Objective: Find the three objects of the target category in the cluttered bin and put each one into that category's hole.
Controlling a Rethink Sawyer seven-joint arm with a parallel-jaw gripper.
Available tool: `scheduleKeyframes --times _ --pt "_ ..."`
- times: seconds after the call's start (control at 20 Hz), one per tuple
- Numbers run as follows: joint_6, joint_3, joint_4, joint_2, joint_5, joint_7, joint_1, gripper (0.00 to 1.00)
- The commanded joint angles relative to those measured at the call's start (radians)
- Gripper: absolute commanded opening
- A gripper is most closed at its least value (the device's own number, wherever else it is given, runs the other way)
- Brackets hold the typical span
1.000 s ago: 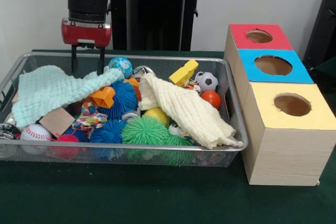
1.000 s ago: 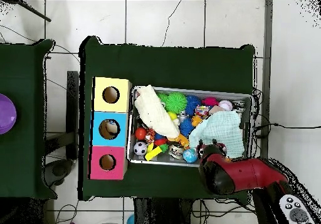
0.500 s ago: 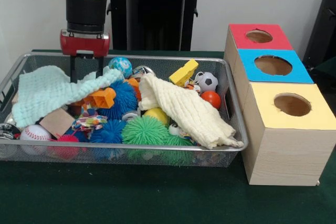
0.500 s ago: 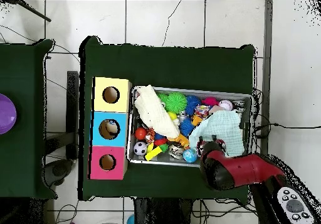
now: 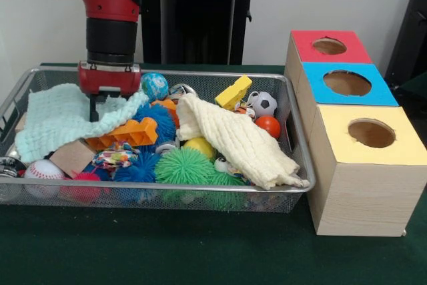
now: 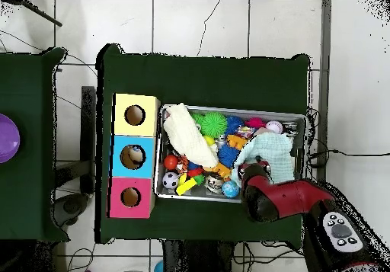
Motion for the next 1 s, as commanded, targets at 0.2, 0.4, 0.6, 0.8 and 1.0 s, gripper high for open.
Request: scheduleKeyframes --times 0.2,0.4,0.6,0.8,1.0 --pt "-0.105 -0.039 -0.153 0.137 -0.027 0.058 0.034 0.0" --pt "-0.077 -0.019 -0.14 0.117 -0.037 0.046 0.027 0.0" --pt "0.002 0.038 -0.081 0.042 -0.034 0.018 0.001 0.0" --pt "0.068 0.077 0.009 -0.055 -0.005 0.003 -0.023 0.0" --pt "0.181 0.154 0.132 -0.194 0.066 -0.036 -0.072 0.0"
